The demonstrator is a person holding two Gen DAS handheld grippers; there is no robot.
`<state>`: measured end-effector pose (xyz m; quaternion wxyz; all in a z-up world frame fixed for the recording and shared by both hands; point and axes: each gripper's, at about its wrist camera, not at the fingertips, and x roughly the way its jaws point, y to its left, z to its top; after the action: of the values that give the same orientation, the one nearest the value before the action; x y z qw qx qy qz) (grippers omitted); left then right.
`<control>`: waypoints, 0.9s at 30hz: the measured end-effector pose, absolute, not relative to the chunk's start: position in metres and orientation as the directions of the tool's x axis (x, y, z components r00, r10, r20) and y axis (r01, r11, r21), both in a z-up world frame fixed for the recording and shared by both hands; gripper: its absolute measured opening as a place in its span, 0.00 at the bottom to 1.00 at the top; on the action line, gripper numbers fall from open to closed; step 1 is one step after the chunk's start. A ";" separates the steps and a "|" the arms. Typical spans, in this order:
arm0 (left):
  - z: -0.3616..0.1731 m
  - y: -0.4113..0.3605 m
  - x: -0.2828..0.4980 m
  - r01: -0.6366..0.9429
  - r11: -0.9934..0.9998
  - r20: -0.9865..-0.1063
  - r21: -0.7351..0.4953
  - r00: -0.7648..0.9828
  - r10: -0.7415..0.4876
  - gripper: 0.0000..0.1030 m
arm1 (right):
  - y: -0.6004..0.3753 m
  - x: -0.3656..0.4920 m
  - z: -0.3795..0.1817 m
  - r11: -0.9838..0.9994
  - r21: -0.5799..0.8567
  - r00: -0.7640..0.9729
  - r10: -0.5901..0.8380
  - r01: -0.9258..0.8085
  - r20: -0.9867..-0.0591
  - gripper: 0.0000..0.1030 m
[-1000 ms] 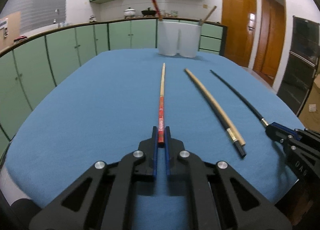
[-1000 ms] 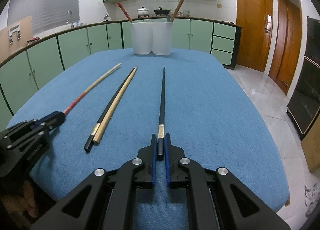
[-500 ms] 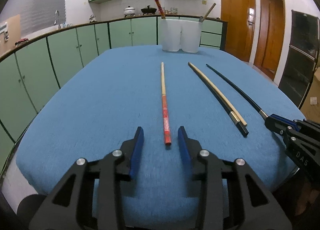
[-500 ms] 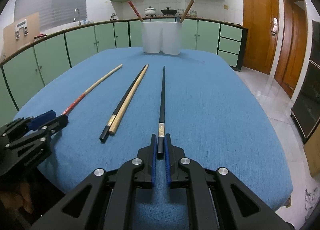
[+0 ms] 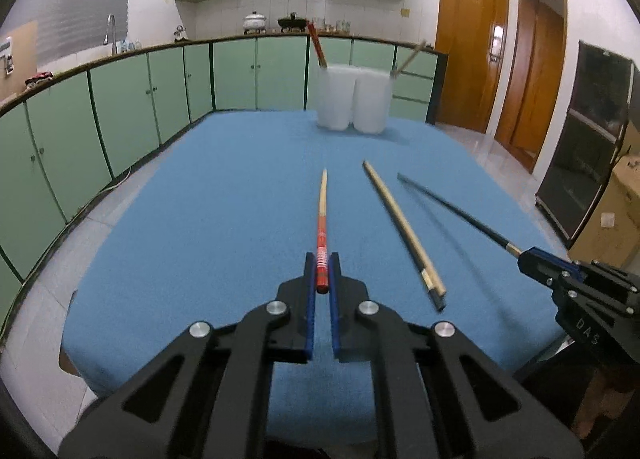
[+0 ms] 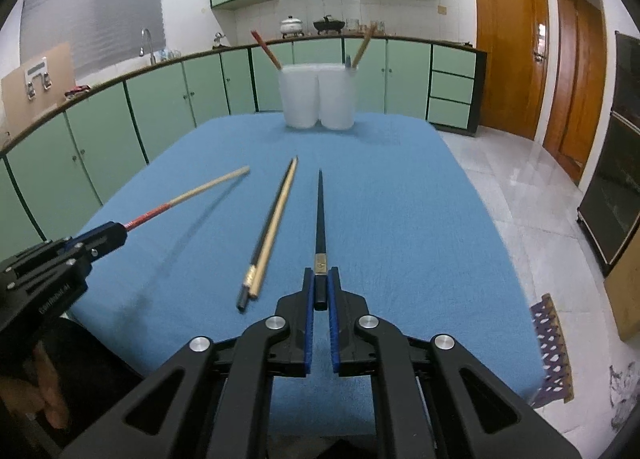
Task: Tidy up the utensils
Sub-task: 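Carry both chopsticks to the white holder and lower them in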
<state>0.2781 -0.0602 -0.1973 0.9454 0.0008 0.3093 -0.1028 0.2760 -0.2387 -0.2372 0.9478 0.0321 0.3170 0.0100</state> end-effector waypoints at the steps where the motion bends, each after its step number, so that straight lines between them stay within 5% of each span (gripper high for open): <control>1: -0.189 -0.059 0.276 0.197 0.978 -0.578 -0.067 0.792 -0.199 0.05 | -0.239 0.274 -0.229 0.998 0.066 0.805 0.040 -0.001 -0.592 0.06; 12: -0.113 -0.052 0.279 0.240 0.969 -0.521 -0.058 0.821 -0.235 0.05 | -0.238 0.278 -0.145 0.998 0.011 0.849 0.055 -0.057 -0.526 0.06; 27: -0.059 -0.063 0.338 0.336 0.940 -0.571 -0.064 0.760 -0.310 0.05 | -0.244 0.336 -0.100 0.992 -0.035 0.795 0.077 -0.123 -0.602 0.06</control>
<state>0.3378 -0.0629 -0.0588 0.9378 0.0211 0.3006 -0.1723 0.3364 -0.2443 -0.0998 0.9466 -0.0363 0.3159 0.0528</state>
